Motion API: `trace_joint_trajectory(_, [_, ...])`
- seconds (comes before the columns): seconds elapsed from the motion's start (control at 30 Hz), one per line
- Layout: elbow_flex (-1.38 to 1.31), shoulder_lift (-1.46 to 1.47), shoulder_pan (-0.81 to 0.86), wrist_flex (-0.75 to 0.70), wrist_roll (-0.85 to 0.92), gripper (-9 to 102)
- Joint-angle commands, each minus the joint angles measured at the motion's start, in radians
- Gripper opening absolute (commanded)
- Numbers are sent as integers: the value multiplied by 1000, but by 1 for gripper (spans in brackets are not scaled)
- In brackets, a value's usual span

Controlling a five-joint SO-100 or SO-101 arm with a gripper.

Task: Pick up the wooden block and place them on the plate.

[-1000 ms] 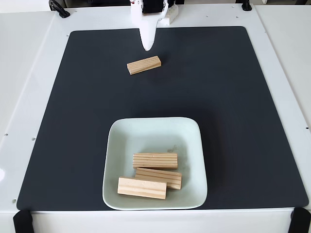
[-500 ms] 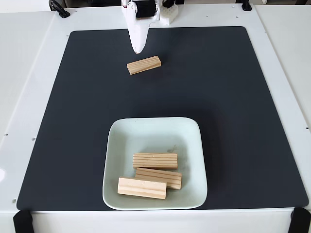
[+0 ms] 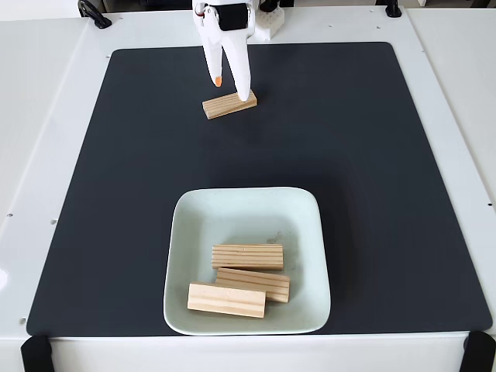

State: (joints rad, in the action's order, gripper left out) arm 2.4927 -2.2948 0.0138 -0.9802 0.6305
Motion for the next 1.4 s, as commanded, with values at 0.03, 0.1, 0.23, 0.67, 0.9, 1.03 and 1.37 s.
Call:
trace_joint_trajectory(0.03, [-20,-2,9,-8,-3,45])
trace_joint_trajectory(0.1, [-20,3,9,-8,-3,47])
trace_joint_trajectory(0.23, [-14,6,9,-8,-3,47])
trace_joint_trajectory(0.67, [-29,189,5,6,-8,47])
trace_joint_trajectory(0.9, [-109,305,-6,6,-66,47])
trace_joint_trajectory(1.03, [-150,362,-9,6,-92,46])
trace_joint_trajectory(1.37, [-173,391,-32,9,-106,46])
